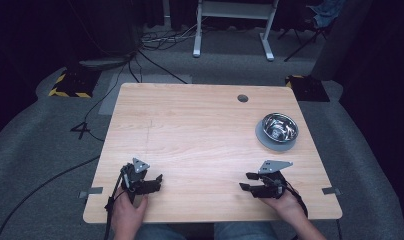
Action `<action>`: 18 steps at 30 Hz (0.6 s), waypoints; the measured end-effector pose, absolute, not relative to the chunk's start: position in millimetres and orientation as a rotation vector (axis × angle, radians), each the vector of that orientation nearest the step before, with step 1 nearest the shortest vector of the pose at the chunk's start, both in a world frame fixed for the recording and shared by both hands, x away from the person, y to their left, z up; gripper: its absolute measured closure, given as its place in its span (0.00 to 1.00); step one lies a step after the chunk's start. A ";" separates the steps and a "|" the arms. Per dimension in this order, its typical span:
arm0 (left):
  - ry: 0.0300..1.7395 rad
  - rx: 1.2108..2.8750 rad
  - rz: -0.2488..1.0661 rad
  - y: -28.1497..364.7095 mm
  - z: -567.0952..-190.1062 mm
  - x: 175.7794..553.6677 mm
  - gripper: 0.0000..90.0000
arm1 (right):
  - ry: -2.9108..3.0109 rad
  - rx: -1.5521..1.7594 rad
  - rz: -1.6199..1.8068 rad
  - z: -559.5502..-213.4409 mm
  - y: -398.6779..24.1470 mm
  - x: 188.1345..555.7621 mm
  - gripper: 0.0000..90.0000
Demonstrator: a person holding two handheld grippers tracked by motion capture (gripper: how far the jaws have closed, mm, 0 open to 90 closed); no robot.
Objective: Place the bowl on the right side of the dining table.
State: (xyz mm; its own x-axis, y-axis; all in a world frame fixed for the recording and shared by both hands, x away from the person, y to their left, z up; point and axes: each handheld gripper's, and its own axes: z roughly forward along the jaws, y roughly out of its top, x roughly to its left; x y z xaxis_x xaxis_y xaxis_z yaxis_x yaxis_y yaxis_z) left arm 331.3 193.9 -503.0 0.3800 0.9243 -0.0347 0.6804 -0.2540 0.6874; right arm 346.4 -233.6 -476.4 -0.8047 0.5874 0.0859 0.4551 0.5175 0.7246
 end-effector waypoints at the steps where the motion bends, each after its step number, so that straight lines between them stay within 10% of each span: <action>1: 1.375 2.022 0.507 193.9 -503.0 331.3 0.18 | 2.589 0.892 1.158 -478.5 -231.4 344.7 0.54; 18: 1.375 2.022 0.506 193.9 -503.0 331.3 0.18 | 2.599 0.792 1.124 -496.9 -212.1 334.3 0.49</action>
